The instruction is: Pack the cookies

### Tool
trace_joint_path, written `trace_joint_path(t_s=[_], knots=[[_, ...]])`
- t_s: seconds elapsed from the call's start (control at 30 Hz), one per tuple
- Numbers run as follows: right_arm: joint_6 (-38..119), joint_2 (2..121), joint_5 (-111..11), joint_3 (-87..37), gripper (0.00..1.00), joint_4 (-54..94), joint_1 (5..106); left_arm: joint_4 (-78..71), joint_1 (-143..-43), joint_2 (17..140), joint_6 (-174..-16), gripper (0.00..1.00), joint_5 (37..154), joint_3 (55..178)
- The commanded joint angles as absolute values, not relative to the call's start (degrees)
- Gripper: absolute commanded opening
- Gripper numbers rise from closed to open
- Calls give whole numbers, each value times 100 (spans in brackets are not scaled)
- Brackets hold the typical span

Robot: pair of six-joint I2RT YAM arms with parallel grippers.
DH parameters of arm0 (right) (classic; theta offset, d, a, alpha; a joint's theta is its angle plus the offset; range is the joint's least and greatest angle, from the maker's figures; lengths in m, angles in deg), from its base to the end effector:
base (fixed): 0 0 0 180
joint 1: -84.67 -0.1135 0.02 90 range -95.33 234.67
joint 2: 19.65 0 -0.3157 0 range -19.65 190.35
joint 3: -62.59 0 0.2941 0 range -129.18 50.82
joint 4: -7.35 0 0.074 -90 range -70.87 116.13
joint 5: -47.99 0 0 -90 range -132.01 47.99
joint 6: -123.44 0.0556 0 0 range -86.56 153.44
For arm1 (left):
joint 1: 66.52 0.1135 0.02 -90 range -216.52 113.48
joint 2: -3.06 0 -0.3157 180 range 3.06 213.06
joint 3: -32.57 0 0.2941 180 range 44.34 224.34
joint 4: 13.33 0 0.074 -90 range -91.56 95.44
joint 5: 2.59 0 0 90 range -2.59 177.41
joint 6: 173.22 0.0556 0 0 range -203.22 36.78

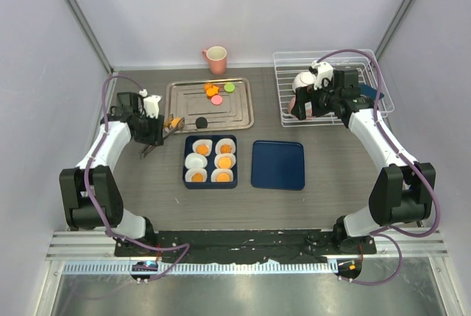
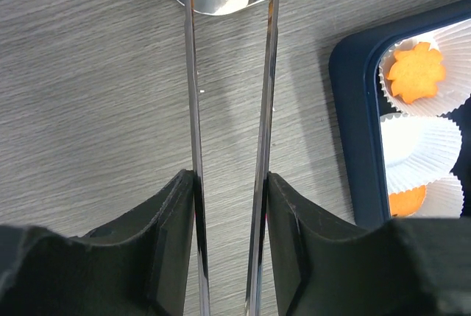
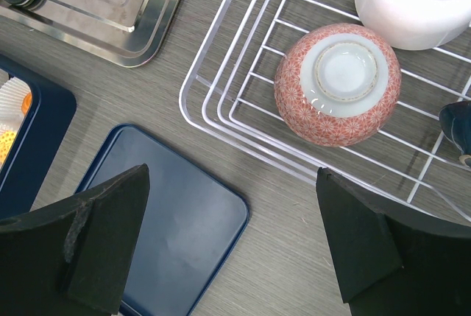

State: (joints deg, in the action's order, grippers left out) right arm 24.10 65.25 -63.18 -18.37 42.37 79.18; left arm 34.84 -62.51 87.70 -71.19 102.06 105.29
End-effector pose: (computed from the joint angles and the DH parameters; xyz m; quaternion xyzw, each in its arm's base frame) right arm 0.3795 0.0566 0.3286 -0.1930 0.8694 0.1515 0.4288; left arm 0.3421 0.0099 0.2563 0.0998 0.9536 -0.0863 0.2706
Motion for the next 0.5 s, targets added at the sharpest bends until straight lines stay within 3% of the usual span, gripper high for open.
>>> trace_joint_path(t_s=[0.0,0.47], knots=[[2351,6481,-6407,-1888,100,4163,7922,3518,-6195,8831,-7127,42,10437,10780],[2351,6508,-6389,-1888,100,4163,7923,3509,-6186,8524,-7259,30,10823,10991]])
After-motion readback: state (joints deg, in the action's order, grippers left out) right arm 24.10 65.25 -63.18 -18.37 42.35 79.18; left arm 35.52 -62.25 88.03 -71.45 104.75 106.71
